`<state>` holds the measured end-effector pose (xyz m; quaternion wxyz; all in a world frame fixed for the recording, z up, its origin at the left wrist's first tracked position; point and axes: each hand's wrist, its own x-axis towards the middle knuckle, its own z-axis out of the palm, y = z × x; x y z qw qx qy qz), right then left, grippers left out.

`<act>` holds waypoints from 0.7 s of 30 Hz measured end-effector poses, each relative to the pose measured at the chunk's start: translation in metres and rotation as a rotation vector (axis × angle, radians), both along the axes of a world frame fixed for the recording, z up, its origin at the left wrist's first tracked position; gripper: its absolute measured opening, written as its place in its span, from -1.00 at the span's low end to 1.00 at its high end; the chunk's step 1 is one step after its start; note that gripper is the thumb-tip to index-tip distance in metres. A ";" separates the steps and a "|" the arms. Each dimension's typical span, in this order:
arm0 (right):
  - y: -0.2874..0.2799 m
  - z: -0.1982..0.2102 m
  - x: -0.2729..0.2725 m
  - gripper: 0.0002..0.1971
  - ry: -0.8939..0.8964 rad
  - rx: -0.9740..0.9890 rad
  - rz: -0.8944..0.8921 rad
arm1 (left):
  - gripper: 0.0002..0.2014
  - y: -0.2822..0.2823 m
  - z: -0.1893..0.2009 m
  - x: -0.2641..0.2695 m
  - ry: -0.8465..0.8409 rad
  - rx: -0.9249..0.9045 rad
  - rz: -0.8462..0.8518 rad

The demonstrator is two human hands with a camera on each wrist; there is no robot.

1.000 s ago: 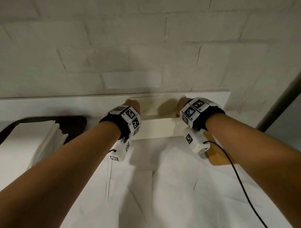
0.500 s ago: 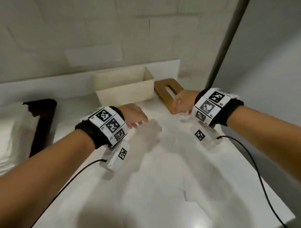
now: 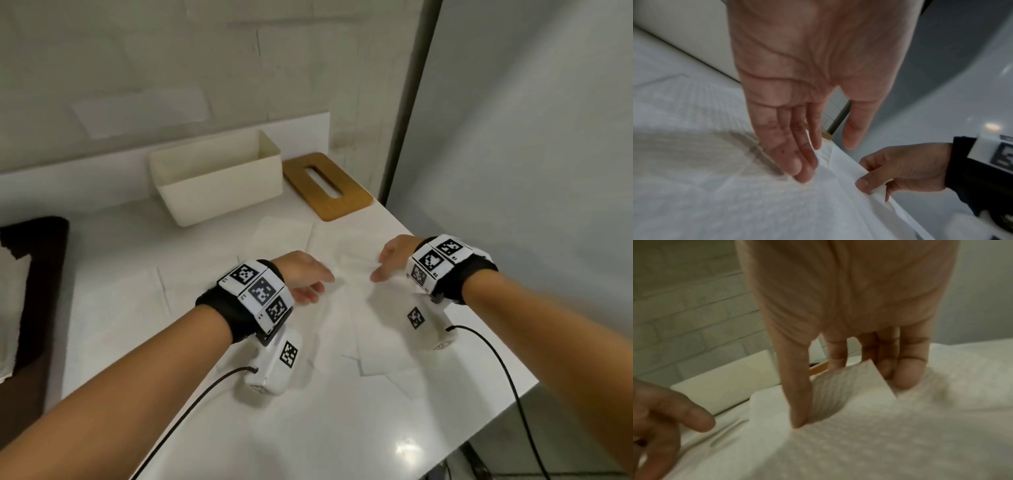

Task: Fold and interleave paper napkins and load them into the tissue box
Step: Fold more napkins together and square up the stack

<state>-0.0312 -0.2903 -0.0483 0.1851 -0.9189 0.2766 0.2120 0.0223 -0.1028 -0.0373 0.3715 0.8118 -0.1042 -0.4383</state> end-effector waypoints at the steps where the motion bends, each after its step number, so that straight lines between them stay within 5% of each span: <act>1: 0.000 0.002 -0.002 -0.69 -0.026 0.056 -0.002 | -0.79 -0.001 0.000 0.000 0.010 -0.015 0.017; 4: -0.003 0.007 -0.008 -0.83 -0.135 0.154 0.002 | -0.80 -0.001 -0.001 0.000 0.028 -0.046 0.054; 10: 0.011 0.042 -0.009 -0.81 -0.423 0.457 0.067 | -0.72 -0.007 0.001 0.000 0.095 -0.257 0.079; 14: 0.021 0.047 0.021 -0.69 -0.560 0.619 -0.061 | -0.65 -0.004 0.005 0.011 0.153 -0.555 0.352; 16: 0.022 0.037 0.038 -0.62 -0.519 0.553 -0.135 | -0.63 0.006 0.001 0.020 0.169 -0.573 0.406; 21: 0.009 0.002 0.055 -0.28 -0.061 -0.059 0.158 | -0.78 0.044 -0.016 0.033 0.139 -0.301 0.365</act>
